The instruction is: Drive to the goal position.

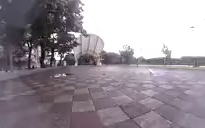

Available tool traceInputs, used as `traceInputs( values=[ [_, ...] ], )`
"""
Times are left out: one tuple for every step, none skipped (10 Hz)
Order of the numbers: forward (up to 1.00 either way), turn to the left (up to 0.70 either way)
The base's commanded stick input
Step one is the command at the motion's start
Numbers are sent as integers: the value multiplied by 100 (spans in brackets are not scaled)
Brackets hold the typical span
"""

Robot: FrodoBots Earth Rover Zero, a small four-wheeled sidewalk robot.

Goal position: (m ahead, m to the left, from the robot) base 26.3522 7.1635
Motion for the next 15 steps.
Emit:
traceInputs(
  values=[
    [100,11],
    [100,0],
    [100,-1],
    [100,-1],
    [100,-1],
    [100,-1],
    [100,-1],
    [100,-1],
    [100,-1],
    [100,-1],
    [100,6],
    [100,26],
    [100,39],
    [100,35],
    [100,21]
  ],
)
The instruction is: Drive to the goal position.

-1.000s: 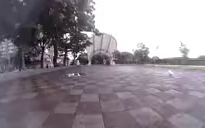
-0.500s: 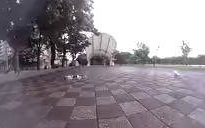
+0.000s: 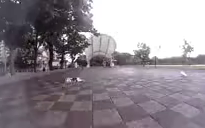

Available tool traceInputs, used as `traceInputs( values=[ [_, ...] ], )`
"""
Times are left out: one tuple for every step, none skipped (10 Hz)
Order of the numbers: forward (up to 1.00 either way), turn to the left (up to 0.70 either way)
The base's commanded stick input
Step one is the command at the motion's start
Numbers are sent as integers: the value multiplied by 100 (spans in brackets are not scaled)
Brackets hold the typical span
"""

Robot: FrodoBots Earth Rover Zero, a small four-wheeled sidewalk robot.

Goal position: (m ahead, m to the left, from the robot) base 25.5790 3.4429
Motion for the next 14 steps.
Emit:
traceInputs(
  values=[
    [100,-1],
    [100,-1],
    [100,-1],
    [100,-1],
    [100,-1],
    [100,-1],
    [100,-1],
    [100,-1],
    [100,-1],
    [100,-1],
    [100,-1],
    [100,-1],
    [100,-1],
    [100,-1]
  ],
)
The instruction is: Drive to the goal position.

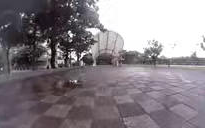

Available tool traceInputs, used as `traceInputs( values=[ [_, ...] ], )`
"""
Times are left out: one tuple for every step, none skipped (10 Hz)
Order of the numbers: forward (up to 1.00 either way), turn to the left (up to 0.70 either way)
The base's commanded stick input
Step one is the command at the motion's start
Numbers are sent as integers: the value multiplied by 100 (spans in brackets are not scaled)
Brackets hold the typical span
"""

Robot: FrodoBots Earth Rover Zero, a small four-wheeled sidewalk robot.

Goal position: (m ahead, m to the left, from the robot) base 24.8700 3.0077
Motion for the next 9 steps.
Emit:
traceInputs(
  values=[
    [100,-1],
    [100,-1],
    [100,-1],
    [100,-1],
    [100,-1],
    [100,-1],
    [100,-1],
    [100,-1],
    [100,-1]
  ],
)
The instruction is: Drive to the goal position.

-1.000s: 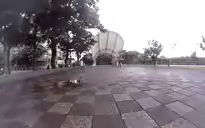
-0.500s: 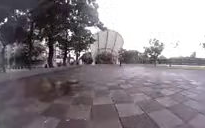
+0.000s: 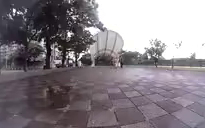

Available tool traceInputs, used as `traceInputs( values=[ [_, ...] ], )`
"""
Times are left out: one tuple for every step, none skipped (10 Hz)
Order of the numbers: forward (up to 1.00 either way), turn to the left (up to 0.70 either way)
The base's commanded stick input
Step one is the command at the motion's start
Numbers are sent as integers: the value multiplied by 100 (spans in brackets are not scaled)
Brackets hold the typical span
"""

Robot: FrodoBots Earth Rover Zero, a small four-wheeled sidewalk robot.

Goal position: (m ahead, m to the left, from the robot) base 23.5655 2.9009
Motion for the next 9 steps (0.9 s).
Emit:
traceInputs(
  values=[
    [100,-1],
    [100,-1],
    [100,-1],
    [100,-1],
    [100,-1],
    [100,-1],
    [100,14],
    [100,25],
    [100,34]
  ],
)
